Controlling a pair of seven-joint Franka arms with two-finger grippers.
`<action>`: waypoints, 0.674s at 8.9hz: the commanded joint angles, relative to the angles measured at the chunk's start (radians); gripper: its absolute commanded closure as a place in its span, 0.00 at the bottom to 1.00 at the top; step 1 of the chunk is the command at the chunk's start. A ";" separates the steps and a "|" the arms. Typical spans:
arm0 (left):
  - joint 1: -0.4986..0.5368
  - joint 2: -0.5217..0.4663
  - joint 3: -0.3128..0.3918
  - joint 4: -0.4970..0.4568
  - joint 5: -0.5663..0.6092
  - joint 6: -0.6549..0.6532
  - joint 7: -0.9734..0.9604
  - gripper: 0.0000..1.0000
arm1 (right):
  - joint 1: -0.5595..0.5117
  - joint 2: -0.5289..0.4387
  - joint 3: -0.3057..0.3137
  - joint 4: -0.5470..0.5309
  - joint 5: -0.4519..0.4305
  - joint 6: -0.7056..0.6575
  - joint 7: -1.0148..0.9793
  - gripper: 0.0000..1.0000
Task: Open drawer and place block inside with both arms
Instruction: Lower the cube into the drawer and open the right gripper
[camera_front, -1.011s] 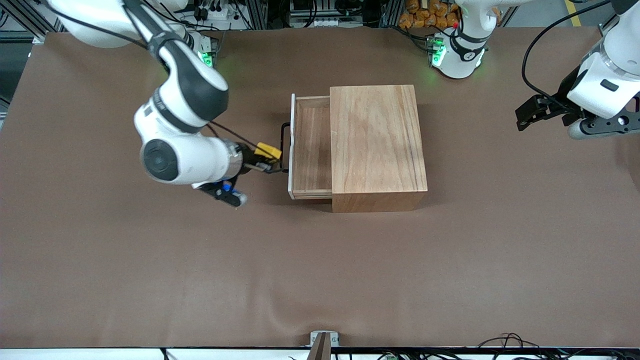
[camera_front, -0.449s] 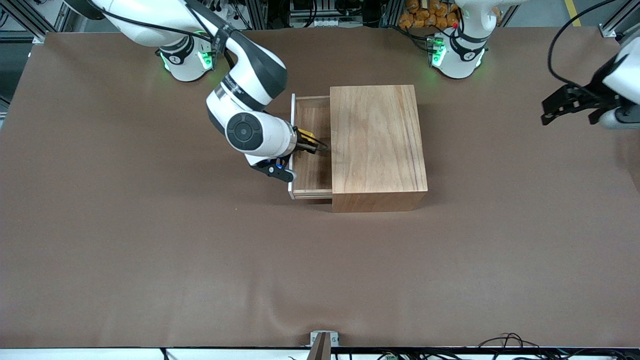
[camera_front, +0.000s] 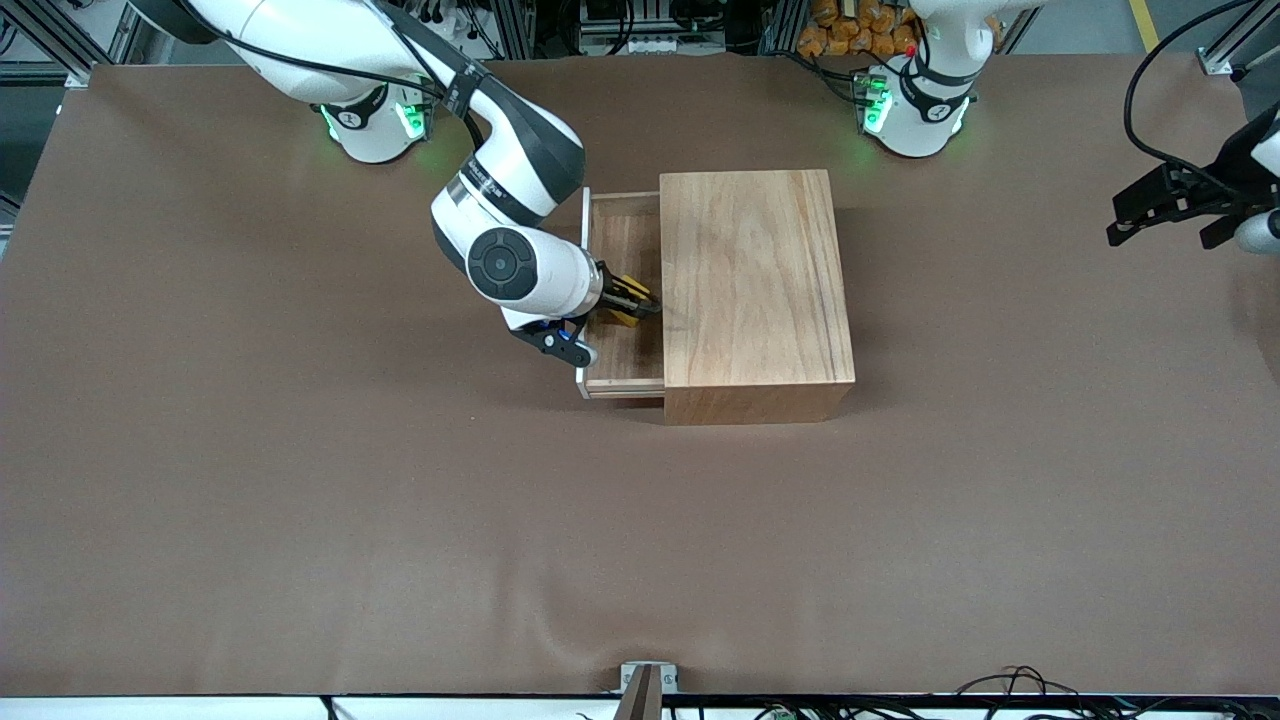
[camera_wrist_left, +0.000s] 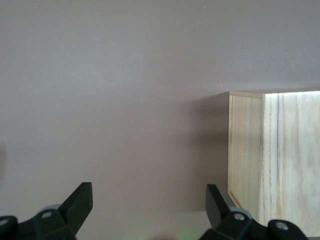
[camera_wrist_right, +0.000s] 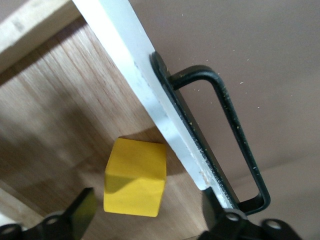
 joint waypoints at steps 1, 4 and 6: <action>0.003 -0.041 -0.012 -0.030 -0.015 0.000 0.005 0.00 | -0.017 -0.009 0.008 0.088 0.003 -0.111 0.025 0.00; 0.010 -0.041 -0.016 -0.030 -0.015 0.001 0.003 0.00 | -0.079 -0.014 0.011 0.255 0.006 -0.272 0.011 0.00; 0.011 -0.038 -0.008 -0.031 -0.015 0.018 0.005 0.00 | -0.182 -0.009 0.011 0.376 0.004 -0.352 -0.062 0.00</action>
